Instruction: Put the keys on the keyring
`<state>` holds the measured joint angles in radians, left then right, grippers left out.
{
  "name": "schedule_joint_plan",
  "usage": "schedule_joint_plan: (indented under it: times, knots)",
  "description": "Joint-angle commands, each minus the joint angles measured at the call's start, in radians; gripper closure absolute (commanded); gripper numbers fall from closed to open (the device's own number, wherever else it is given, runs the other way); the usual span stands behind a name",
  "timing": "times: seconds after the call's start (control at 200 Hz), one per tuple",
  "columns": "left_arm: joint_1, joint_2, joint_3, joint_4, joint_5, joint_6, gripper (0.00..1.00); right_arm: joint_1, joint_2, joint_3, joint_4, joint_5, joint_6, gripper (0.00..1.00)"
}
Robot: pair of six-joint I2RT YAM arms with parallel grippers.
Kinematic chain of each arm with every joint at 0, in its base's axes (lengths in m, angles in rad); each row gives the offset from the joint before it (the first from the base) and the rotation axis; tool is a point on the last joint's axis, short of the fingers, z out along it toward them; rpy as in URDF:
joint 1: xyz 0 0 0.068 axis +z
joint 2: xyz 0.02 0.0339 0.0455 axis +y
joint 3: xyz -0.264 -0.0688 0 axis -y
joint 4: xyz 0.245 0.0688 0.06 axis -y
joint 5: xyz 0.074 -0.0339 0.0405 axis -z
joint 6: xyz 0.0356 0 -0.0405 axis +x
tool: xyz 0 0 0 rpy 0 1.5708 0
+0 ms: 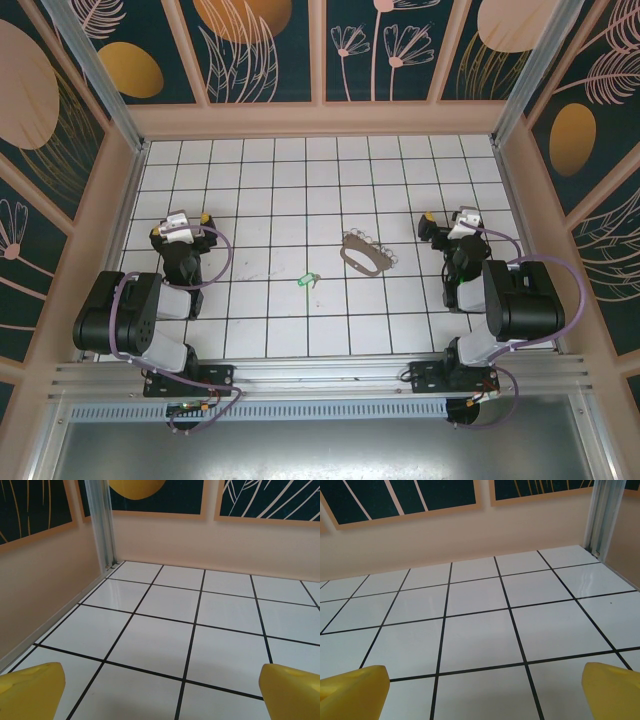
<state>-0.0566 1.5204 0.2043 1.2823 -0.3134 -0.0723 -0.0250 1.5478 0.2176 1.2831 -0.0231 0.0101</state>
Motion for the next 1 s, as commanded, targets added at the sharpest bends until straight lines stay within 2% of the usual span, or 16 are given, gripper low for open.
schedule_joint_plan:
  times: [0.0, 0.465, 0.766, 0.901, 0.996]
  knots:
    - [0.008, 0.002, 0.013, 0.029, 0.015, -0.015, 0.01, -0.007, 0.011, 0.001, 0.031, 0.020, 0.008, 0.01]
    - [0.008, 0.003, 0.015, 0.028, 0.014, -0.015, 0.01, -0.007, 0.011, -0.005, 0.046, 0.034, 0.018, 0.01]
    - [0.008, 0.002, 0.015, 0.028, 0.015, -0.016, 0.01, 0.010, 0.012, -0.005, 0.047, 0.085, 0.010, 0.01]
    - [0.007, 0.000, 0.014, 0.029, 0.015, -0.015, 0.01, 0.050, 0.005, -0.022, 0.082, 0.226, 0.006, 0.01]
    - [0.008, 0.000, 0.013, 0.031, 0.015, -0.015, 0.01, 0.055, -0.015, -0.044, 0.106, 0.233, 0.007, 0.01]
